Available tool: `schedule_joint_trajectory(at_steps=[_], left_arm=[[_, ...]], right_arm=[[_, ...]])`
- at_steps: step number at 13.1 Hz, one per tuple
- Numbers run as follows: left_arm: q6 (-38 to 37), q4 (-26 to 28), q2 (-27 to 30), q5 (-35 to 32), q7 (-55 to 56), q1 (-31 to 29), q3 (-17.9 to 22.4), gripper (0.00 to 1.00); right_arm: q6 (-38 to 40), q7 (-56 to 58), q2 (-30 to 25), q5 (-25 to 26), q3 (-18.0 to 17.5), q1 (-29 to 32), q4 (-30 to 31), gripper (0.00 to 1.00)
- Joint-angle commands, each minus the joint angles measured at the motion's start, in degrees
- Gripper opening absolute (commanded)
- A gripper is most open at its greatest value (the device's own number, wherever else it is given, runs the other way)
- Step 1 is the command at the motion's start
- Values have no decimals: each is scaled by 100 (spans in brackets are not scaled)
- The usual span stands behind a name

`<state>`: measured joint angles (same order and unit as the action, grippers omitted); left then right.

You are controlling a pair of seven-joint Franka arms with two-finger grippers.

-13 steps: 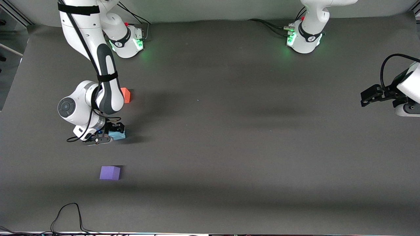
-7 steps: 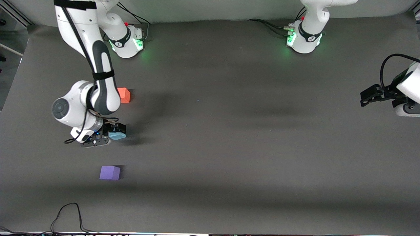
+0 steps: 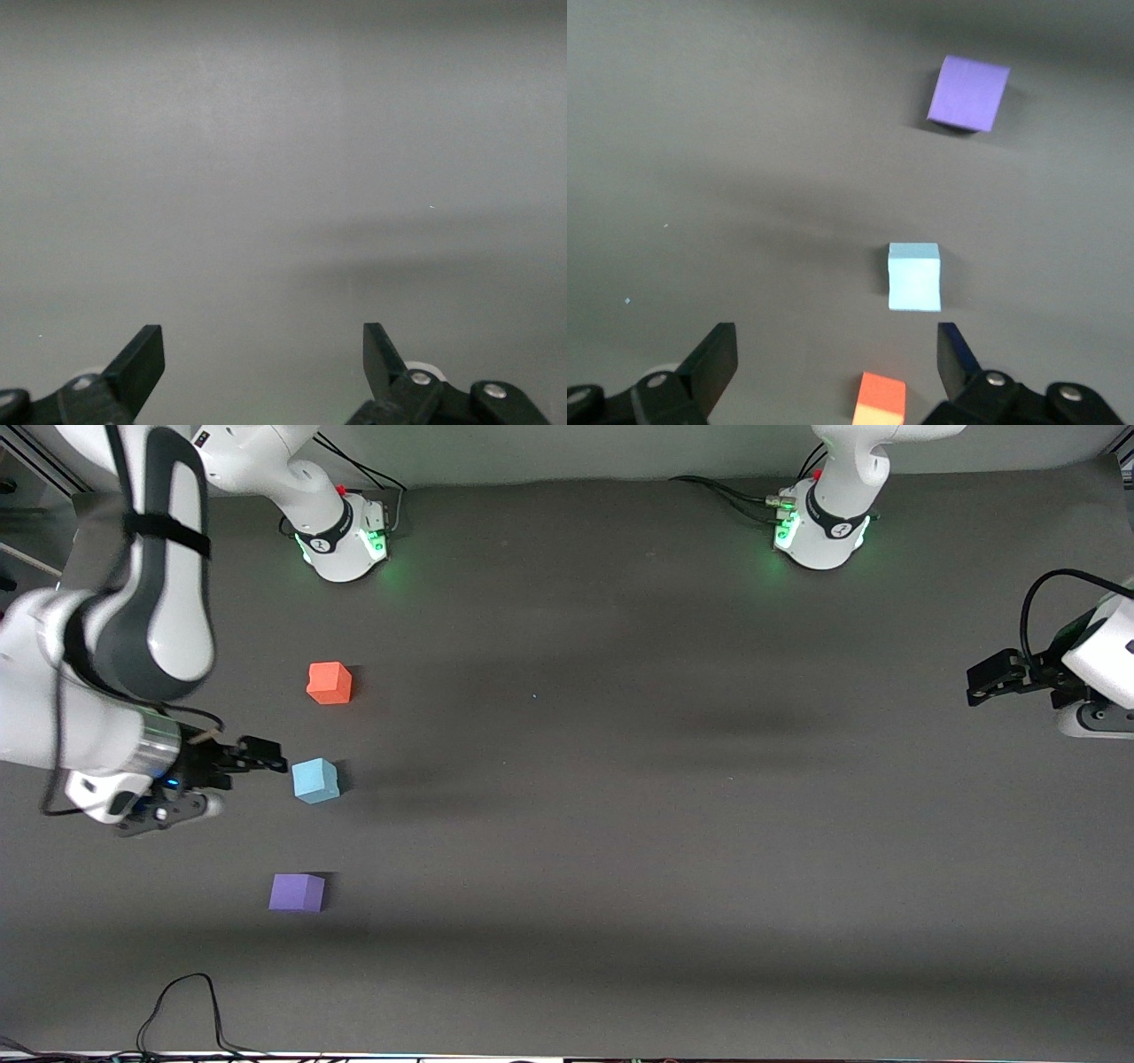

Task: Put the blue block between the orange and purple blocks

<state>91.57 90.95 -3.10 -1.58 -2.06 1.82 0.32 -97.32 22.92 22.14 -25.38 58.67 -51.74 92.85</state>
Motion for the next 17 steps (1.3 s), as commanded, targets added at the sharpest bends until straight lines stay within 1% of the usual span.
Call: schedule_joint_trajectory(at_steps=[1, 2, 3, 4, 5, 7, 8, 9, 10, 11, 12, 13, 14, 16, 17], left_arm=[[-122, -60, 3, 114, 109, -50, -41, 100], [-122, -60, -6, 114, 136, -41, -41, 100], [-113, -60, -6, 114, 214, -41, -41, 100], [-113, -60, -6, 123, 215, -33, -41, 100], [-113, -60, -6, 123, 215, -33, -41, 100], [-113, -52, -6, 123, 224, -33, -41, 100], [-113, -51, -6, 123, 224, -33, -41, 100], [-113, -51, -15, 123, 224, -33, -41, 100], [-113, -51, -15, 123, 224, -33, -41, 100], [-113, -51, -15, 114, 224, -33, -41, 100], [-113, -51, -15, 123, 224, -33, -41, 100], [-113, -51, -15, 123, 224, -33, -41, 100], [-113, -51, -6, 123, 224, -33, -41, 100], [-113, -51, -15, 123, 224, -33, -41, 100], [-113, -51, -6, 123, 224, -33, -41, 100]], right_arm=[[992, -620, -271, 594, -737, 828, -1028, 100], [1170, -674, -454, 944, -1308, 1363, -1223, 100], [1180, -779, -882, 1304, -1975, 1856, -1164, 100], [1180, -1068, -1061, 1508, -2513, 2313, -1059, 100], [1172, -1218, -1228, 1753, -3154, 2796, -1024, 100], [1128, -1342, -1457, 1887, -4437, 3956, -849, 100], [1084, -1534, -1580, 1922, -4869, 4301, -717, 100], [1075, -1702, -1720, 2097, -5083, 4417, -602, 100], [979, -1729, -1852, 2203, -5120, 4462, -384, 100], [665, -1730, -2115, 2213, -5120, 4488, 88, 100], [192, -1730, -2570, 2239, -5207, 4567, 850, 100], [161, -1747, -2740, 2265, -5364, 4690, 1075, 100], [187, -1765, -2872, 2283, -5418, 4734, 1173, 100], [187, -1844, -3223, 2414, -5786, 4953, 1524, 100], [187, -1844, -3242, 2432, -5831, 4981, 1543, 100]])
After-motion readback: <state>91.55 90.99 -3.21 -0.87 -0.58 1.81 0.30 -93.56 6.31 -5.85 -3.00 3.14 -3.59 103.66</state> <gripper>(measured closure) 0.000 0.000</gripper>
